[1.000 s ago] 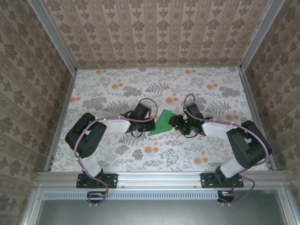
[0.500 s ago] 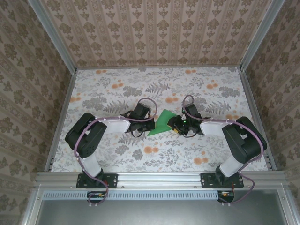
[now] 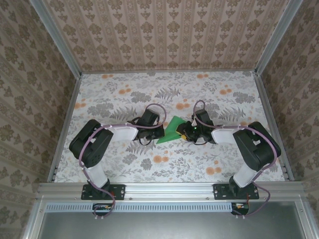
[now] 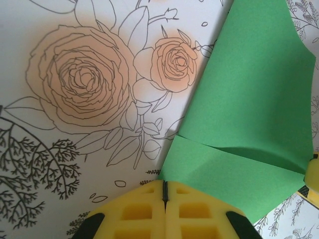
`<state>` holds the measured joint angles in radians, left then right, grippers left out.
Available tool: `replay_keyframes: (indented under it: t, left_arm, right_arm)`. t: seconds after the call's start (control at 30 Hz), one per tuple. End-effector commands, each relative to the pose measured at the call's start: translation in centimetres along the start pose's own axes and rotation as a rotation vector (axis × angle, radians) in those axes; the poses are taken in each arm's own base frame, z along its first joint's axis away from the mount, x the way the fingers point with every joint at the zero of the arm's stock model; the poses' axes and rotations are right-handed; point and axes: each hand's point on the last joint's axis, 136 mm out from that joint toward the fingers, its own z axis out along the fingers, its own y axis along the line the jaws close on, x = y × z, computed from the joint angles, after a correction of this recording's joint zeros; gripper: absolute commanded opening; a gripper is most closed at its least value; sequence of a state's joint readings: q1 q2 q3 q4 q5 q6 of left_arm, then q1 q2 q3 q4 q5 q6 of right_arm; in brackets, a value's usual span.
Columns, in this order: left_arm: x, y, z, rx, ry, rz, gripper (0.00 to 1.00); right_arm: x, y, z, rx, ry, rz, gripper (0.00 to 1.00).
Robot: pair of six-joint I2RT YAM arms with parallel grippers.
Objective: Fold a paper plane with a square sheet of paper (pick it up from the middle)
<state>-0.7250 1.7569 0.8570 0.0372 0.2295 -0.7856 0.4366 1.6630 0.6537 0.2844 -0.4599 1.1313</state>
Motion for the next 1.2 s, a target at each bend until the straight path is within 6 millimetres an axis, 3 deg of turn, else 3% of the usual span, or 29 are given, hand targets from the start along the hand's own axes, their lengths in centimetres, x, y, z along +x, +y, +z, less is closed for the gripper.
replay_keyframes:
  t: [0.0, 0.33, 0.43, 0.67, 0.87, 1.17]
  left_arm:
    - [1.2, 1.6, 0.3, -0.039, 0.038, -0.018, 0.0]
    - [0.8, 0.6, -0.4, -0.009, 0.027, 0.011, 0.03]
    - [0.3, 0.1, -1.1, -0.002, 0.015, 0.033, 0.08]
    - [-1.1, -0.6, -3.9, 0.0, -0.045, 0.095, 0.31]
    - [-1.6, -1.7, -5.5, 0.044, -0.098, 0.227, 0.47]
    - [-0.8, -5.0, -6.2, 0.178, -0.14, 0.543, 0.77]
  right_arm:
    - [0.7, 0.0, 0.7, -0.042, 0.033, 0.039, 0.35]
    - [0.8, 0.0, 1.5, -0.082, 0.053, 0.089, 0.24]
    - [0.8, -0.2, 1.5, -0.079, 0.05, 0.093, 0.15]
    - [0.6, -1.1, 0.9, -0.002, 0.035, 0.089, 0.01]
    - [0.8, -1.1, -0.3, 0.081, 0.044, 0.081, 0.0]
    - [0.8, 0.2, -1.6, 0.138, 0.065, 0.129, 0.0]
